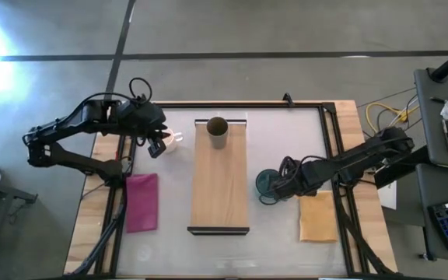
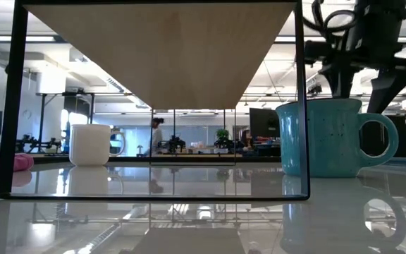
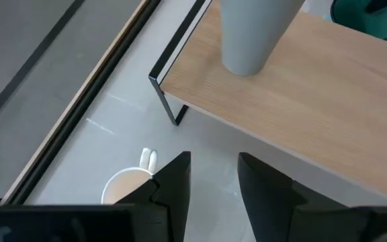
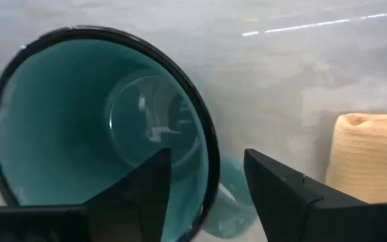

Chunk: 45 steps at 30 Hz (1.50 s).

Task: Stack small to large cups/mugs on shelf
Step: Put the blue mug on the shelf

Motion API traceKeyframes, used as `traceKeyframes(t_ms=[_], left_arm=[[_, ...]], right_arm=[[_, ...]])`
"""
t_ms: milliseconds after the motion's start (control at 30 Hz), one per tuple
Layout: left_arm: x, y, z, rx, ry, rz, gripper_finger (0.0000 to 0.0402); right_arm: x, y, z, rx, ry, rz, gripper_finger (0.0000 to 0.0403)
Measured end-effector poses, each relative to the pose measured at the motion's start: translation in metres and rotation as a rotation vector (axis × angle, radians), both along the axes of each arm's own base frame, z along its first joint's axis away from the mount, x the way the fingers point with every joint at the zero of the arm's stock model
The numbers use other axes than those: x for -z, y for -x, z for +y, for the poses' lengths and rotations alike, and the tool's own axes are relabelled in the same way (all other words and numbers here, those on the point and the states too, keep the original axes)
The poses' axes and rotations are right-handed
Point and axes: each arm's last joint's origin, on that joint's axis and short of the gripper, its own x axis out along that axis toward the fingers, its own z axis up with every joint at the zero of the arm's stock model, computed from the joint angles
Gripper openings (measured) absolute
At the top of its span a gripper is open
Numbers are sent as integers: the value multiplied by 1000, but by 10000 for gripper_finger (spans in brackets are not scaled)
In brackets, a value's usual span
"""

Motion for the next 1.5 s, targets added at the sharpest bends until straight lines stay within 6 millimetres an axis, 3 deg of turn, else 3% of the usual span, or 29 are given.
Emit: traceKeyframes(t_ms=[167, 367, 500, 600, 800, 967, 1200, 1367, 1500], left_arm=[[0, 1, 0, 0, 0, -2, 109], [1, 0, 0, 1, -1, 3, 109], [7, -1, 0, 0, 4, 25, 109], [12, -1, 0, -2, 9, 41, 109], [16, 0, 0, -3, 12, 53, 109], [15, 2, 0, -9, 3, 42, 109], [14, 5, -1, -38, 23, 29, 109], [16, 6, -1, -49, 33, 30, 109], [21, 8, -1, -50, 36, 41, 109]], right_arm=[[9, -5, 1, 31, 8, 26, 130], [12, -6, -1, 20, 44, 43, 32], [8, -5, -4, -34, 44, 45, 18], [-14, -1, -5, -73, 48, 53, 16], [-88, 0, -10, -152, 79, -1, 15], [-135, -11, -23, -225, 146, -47, 14], [-171, -49, -50, -357, 220, -70, 14], [-177, -94, -67, -502, 202, -80, 14], [-175, -124, -68, -589, 178, -105, 14]])
